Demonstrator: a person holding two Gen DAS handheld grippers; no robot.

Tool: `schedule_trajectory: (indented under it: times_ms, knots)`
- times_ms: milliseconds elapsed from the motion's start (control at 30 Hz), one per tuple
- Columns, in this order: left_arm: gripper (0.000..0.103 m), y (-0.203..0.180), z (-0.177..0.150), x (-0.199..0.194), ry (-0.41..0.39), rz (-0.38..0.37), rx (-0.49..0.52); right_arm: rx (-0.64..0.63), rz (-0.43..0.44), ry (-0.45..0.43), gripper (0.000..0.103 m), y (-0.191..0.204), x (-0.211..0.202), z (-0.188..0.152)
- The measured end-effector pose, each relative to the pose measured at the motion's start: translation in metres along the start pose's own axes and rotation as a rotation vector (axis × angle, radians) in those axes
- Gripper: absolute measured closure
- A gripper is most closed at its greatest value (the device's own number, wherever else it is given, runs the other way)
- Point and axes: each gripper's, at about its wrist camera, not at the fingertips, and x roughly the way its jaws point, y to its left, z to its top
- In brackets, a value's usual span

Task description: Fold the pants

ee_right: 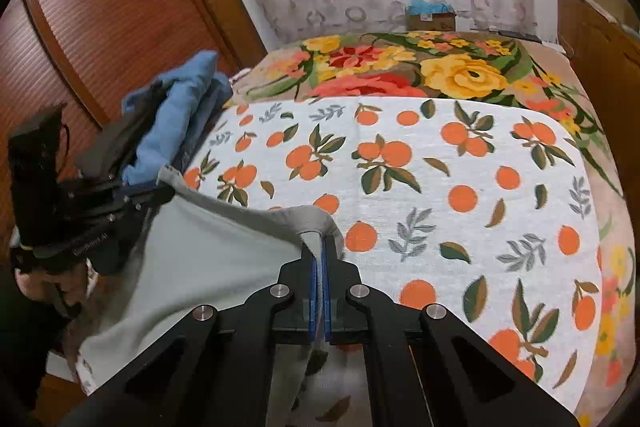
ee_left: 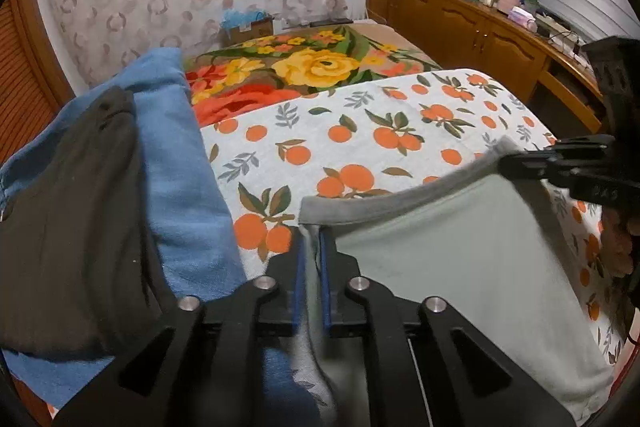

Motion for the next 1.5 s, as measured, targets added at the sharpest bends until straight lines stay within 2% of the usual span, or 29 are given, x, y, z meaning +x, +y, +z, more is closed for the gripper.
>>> schedule_trajectory:
  times_ms: [67, 133, 300, 500, 733, 833, 900, 1000, 1067, 1300, 1400, 1467, 1500]
  knots:
    - [0.084, -0.001, -0.001, -0.005, -0.007, -0.008, 0.003, -0.002, -0.030, 0.015, 0.097, 0.004, 0.007, 0.000]
    - [0.072, -0.002, -0.007, -0.017, -0.030, -0.014, 0.017, -0.013, -0.056, 0.023, 0.081, 0.010, 0.009, 0.000]
    - [0.071, -0.004, -0.033, -0.047, -0.051, -0.041, 0.002, -0.076, -0.120, -0.028, 0.070, 0.033, -0.011, -0.007]
    - [0.071, -0.012, -0.078, -0.071, -0.046, -0.076, -0.011, -0.120, -0.081, -0.055, 0.069, 0.061, -0.045, -0.043]
    - [0.073, -0.019, -0.107, -0.071, -0.011, -0.091, -0.032, -0.154, -0.031, -0.001, 0.069, 0.091, -0.057, -0.084]
    - [0.075, -0.018, -0.114, -0.065, 0.003, -0.085, -0.039, -0.176, -0.047, 0.028, 0.069, 0.100, -0.052, -0.095]
    - [0.080, -0.018, -0.117, -0.064, 0.006, -0.091, -0.039, -0.198, -0.065, 0.039, 0.069, 0.105, -0.051, -0.102]
    - [0.099, -0.017, -0.119, -0.065, -0.001, -0.109, -0.029, -0.196, -0.080, 0.059, 0.069, 0.107, -0.045, -0.107]
    - [0.100, -0.013, -0.120, -0.069, -0.019, -0.093, -0.041, -0.190, -0.091, 0.068, 0.069, 0.104, -0.044, -0.108]
    - [0.097, -0.003, -0.128, -0.068, -0.003, -0.083, -0.080, -0.189, -0.099, 0.055, 0.069, 0.104, -0.049, -0.114]
    - [0.083, -0.005, -0.132, -0.073, -0.004, -0.089, -0.088, -0.178, -0.106, 0.048, 0.068, 0.105, -0.055, -0.117]
    - [0.080, -0.004, -0.137, -0.079, -0.015, -0.103, -0.099, -0.161, -0.099, 0.037, 0.068, 0.105, -0.063, -0.122]
    - [0.075, -0.004, -0.139, -0.082, -0.018, -0.112, -0.105, -0.153, -0.097, 0.030, 0.068, 0.105, -0.067, -0.125]
